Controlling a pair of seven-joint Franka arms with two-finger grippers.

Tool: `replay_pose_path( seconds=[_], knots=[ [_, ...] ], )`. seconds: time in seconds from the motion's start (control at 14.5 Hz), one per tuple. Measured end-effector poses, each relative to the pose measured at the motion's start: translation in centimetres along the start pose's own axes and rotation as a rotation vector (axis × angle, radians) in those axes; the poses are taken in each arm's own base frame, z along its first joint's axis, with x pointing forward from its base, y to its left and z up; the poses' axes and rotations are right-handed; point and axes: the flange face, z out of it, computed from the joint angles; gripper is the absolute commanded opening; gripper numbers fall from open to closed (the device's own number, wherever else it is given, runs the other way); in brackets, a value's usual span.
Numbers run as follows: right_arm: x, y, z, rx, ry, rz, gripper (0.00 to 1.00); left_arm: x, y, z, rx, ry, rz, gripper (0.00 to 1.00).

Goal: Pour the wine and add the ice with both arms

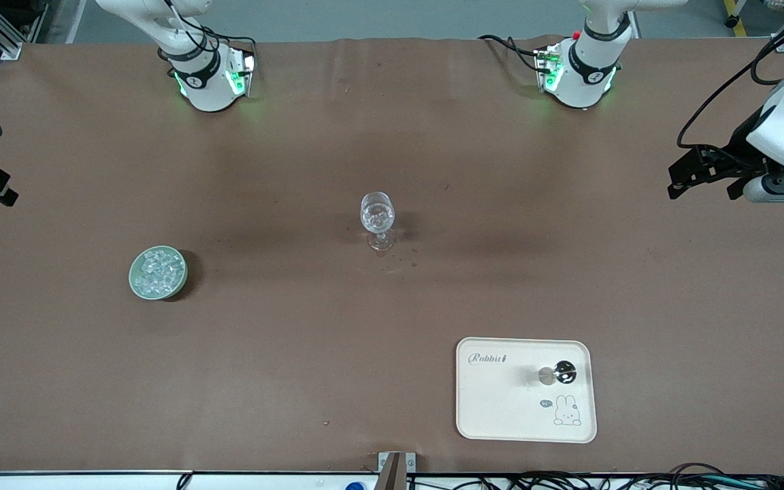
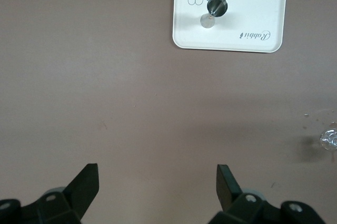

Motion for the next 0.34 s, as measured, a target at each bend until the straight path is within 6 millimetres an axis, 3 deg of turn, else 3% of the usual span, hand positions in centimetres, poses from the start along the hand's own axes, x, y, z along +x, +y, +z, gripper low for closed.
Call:
replay_pose_path(
  seconds=[0.34],
  knots=[
    [-0.04,-0.56,0.0,0.001,0.0,-0.01,1.0,0.0,0.02,-0.04,0.0,0.001,0.002,0.98]
  ],
)
